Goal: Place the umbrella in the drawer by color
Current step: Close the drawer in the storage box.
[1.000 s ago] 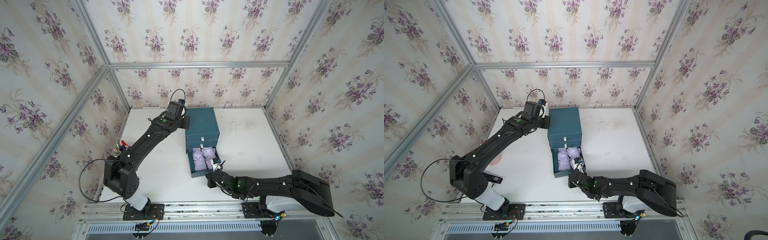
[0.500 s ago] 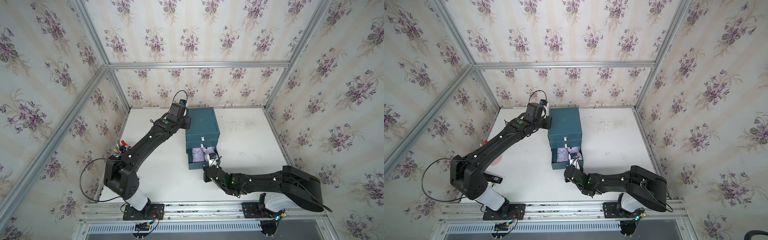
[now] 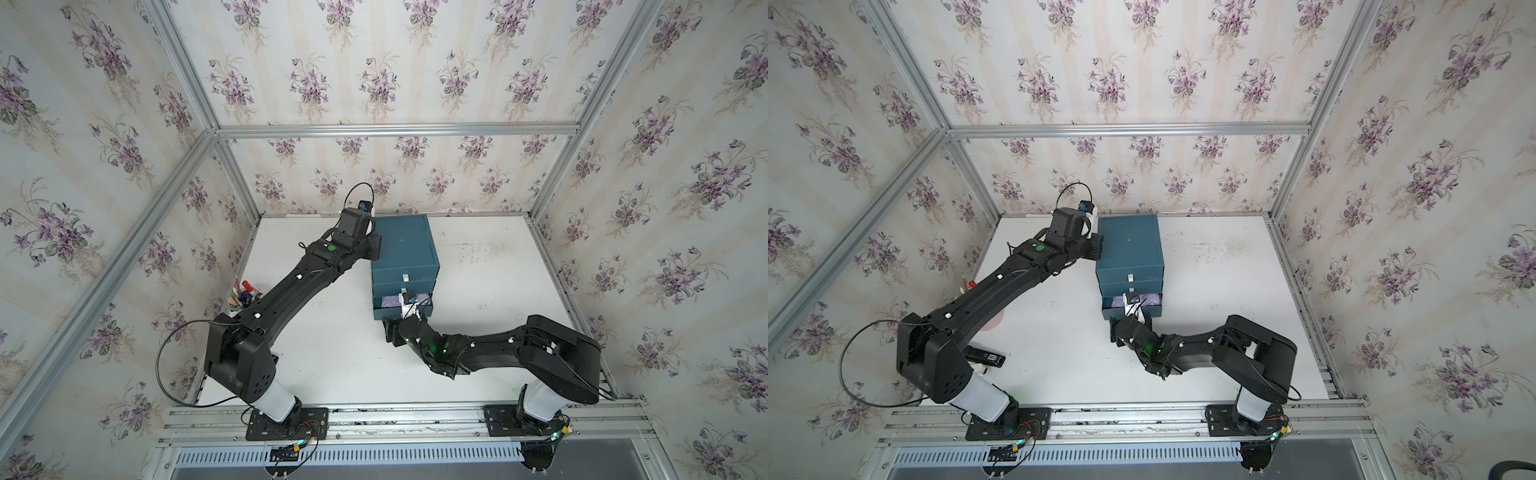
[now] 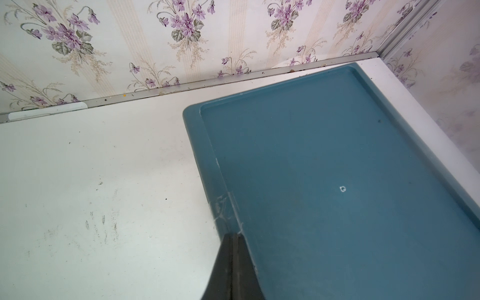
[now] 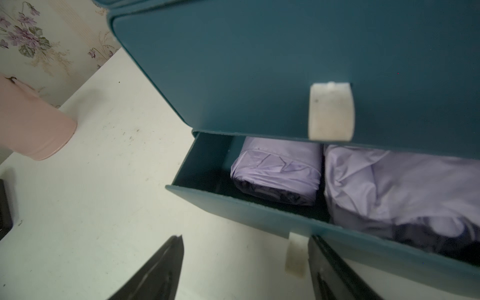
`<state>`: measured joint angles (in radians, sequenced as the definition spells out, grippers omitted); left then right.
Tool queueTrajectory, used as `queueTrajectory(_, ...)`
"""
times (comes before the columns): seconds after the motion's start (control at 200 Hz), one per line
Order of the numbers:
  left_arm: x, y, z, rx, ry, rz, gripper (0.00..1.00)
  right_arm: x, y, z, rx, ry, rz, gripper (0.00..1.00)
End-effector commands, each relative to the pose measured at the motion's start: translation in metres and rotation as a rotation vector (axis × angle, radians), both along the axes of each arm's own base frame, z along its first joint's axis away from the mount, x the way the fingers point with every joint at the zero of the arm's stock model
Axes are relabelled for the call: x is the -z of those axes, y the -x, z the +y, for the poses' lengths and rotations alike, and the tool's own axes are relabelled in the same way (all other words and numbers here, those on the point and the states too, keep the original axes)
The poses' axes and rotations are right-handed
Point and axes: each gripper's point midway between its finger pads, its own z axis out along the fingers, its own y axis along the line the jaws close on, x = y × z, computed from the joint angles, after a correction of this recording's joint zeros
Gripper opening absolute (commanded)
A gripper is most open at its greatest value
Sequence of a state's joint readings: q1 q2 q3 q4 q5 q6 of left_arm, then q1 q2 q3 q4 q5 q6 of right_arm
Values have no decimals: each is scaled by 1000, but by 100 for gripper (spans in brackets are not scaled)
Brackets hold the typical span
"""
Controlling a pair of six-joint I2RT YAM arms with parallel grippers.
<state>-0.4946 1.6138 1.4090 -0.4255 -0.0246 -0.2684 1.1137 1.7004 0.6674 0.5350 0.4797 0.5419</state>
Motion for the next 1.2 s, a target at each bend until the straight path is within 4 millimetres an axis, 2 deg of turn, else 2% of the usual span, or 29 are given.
queueTrajectory(0.0, 76, 78, 16, 93, -132, 412, 2, -9, -13, 5, 9, 7, -70, 81)
queueTrajectory(0.215, 76, 80, 16, 103, -135, 417, 2, -9, -28, 6, 15, 39, -142, 87)
queueTrajectory(0.355, 78, 82, 16, 107, -136, 419, 2, -9, -34, 14, -12, 68, -198, 89)
queueTrajectory(0.575, 79, 83, 16, 108, -134, 425, 2, -11, -35, 18, -27, 67, -218, 91)
queueTrajectory(0.689, 77, 84, 17, 104, -132, 422, 3, -22, -27, 9, -8, 56, -223, 94)
queueTrajectory(0.754, 73, 85, 18, 100, -132, 413, 6, -38, -16, -4, 19, 62, -247, 95)
queueTrajectory(0.814, 67, 85, 19, 94, -126, 401, 12, -58, -2, -19, 56, 66, -267, 95)
queueTrajectory(0.894, 52, 83, 22, 78, -125, 371, 27, -81, 7, -45, 131, 79, -200, 94)
queueTrajectory(0.939, 42, 82, 25, 64, -123, 346, 34, -94, 11, -67, 194, 114, -158, 94)
queueTrajectory(1.044, 6, 78, 31, 34, -107, 258, 47, -131, 20, -115, 301, 166, -130, 93)
queueTrajectory(1.119, -26, 76, 36, 14, -100, 184, 54, -165, 26, -142, 315, 122, -156, 94)
queueTrajectory(1.129, -30, 75, 38, 10, -98, 173, 58, -169, 27, -145, 313, 116, -157, 95)
queueTrajectory(1.199, -61, 74, 44, -5, -87, 84, 65, -197, 24, -173, 358, 46, -177, 97)
